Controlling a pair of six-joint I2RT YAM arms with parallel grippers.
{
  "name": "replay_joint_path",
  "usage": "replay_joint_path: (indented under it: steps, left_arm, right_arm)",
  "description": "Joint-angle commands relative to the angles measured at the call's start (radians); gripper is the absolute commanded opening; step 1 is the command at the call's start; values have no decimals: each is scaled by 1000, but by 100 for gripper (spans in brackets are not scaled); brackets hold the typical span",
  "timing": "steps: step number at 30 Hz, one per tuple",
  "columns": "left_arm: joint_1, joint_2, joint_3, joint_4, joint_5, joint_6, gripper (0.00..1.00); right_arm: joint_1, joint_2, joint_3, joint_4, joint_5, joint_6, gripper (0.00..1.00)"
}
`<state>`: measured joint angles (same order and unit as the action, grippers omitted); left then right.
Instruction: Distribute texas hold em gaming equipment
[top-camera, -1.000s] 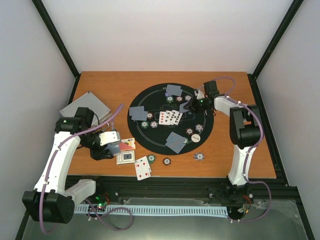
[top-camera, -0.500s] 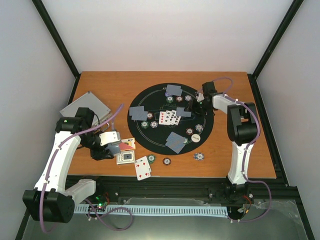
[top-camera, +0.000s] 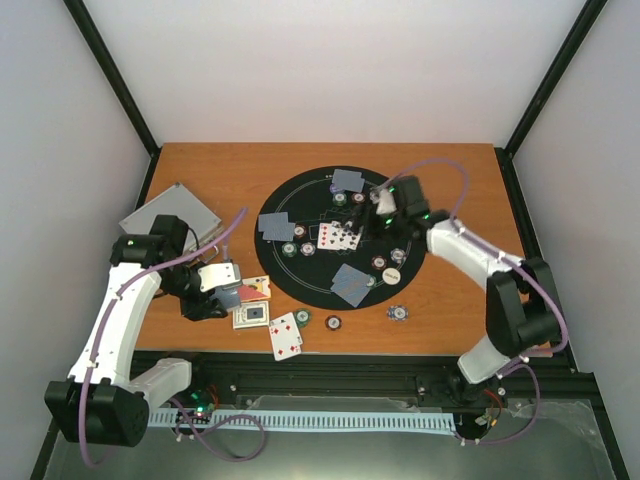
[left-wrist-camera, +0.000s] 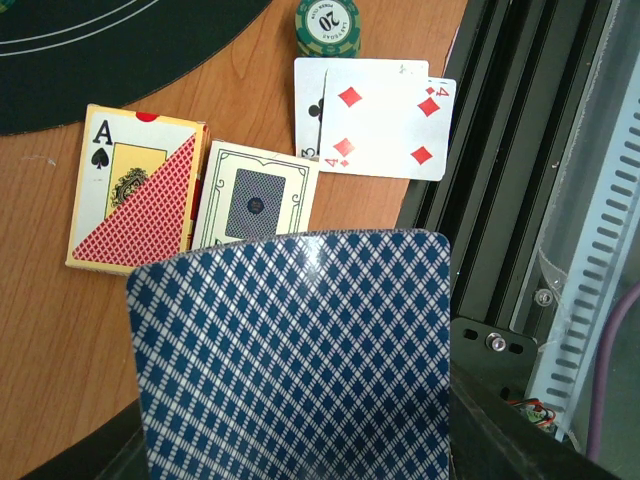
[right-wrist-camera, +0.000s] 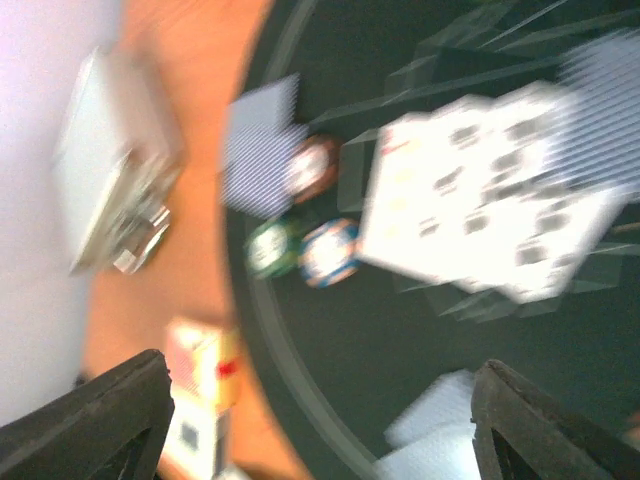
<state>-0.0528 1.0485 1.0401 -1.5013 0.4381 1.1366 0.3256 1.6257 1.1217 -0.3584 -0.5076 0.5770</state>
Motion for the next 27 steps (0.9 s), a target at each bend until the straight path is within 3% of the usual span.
replay_joint_path:
  steps: [1,6,12,27]
  left_arm:
    - [-1,-18,16,-14,30,-8,1]
    - [-2,-16,19,-18,31,-8,1]
    - [-2,-16,21,-23,41,-10,1]
    - [-2,-13,36,-33,47,-1,1]
  right_arm:
    - [246,-94,-133,280,-120,219,83]
    - [493,-102,-173,500,-108,389,85]
    - [663,-18,-150,678,-90,493,85]
    - [792,204,-36,868,-119,605,82]
